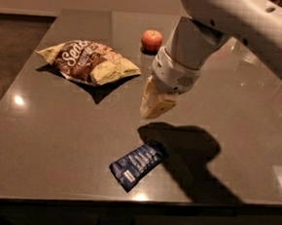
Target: Move rxbar blueberry near brown chip bag
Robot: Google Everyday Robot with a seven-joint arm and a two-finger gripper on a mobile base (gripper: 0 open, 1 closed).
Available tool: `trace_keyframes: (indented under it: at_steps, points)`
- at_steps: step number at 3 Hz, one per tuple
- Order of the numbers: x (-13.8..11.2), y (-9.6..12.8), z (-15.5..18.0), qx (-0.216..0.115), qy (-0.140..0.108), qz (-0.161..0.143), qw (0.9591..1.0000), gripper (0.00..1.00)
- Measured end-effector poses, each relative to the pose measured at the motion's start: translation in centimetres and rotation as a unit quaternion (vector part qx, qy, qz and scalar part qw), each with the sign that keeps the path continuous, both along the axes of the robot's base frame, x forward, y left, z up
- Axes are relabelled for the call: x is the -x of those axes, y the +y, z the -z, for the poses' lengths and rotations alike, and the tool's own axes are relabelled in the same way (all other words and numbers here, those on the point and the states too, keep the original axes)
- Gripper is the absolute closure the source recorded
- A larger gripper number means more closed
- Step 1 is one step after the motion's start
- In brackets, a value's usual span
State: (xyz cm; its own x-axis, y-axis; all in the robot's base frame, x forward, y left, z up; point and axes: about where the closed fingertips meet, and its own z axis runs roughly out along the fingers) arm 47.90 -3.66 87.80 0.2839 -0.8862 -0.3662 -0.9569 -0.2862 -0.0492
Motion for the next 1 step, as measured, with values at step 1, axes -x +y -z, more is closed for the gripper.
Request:
trace_keyframes:
  at_steps: [1]
  points:
    - [-0.61, 0.46, -0.32, 0.001, -0.006, 0.006, 1.0000, 0.82]
